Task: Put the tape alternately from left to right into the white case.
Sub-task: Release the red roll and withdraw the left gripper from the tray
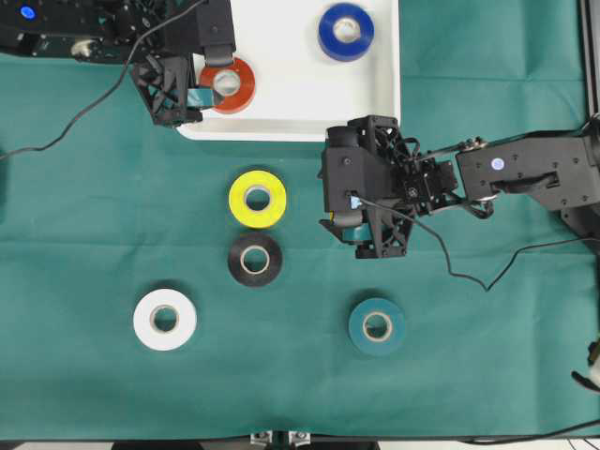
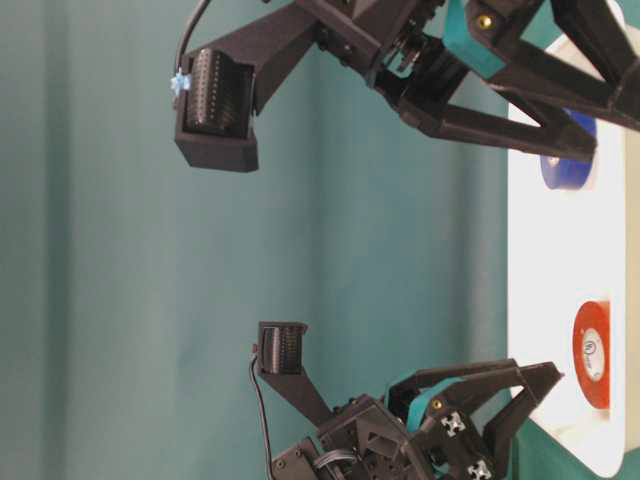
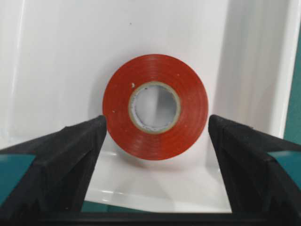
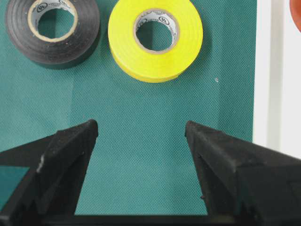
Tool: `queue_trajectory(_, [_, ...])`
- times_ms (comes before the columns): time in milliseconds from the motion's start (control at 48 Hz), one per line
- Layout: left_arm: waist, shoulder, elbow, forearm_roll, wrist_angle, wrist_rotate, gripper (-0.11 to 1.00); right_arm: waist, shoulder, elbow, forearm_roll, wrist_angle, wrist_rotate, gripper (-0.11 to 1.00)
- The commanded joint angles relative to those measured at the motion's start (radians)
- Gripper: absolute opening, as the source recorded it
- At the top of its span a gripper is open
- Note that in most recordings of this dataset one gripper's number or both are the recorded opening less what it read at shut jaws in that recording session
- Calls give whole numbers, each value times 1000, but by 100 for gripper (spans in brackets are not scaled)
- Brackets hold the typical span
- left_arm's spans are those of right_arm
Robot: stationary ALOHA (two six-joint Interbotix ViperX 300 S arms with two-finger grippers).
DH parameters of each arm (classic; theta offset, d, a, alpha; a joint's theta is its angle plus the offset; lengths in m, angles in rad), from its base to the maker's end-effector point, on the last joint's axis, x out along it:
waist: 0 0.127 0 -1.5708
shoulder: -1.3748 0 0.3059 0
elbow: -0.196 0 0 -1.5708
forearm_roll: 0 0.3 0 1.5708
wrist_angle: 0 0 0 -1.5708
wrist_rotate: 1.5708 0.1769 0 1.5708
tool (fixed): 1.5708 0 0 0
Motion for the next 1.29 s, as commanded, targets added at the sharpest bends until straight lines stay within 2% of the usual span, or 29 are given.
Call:
queue_trajectory(0, [-11,-29,-6,-3,-5,-3,82,3,-12,-11,-2,-8,0,82])
queue_trajectory(479, [-112,-123,46,-3,5,-75,82,3,-9,-15,-2,-8,2,82])
queue_trajectory(1021, [-253,-192,150,-3,5,-296,82,3,-9,-18,8,-8,3,82])
queue_trajectory(1272, [-305,-195,153,-3,40,-359,82,6,-9,-18,11,-8,5,82])
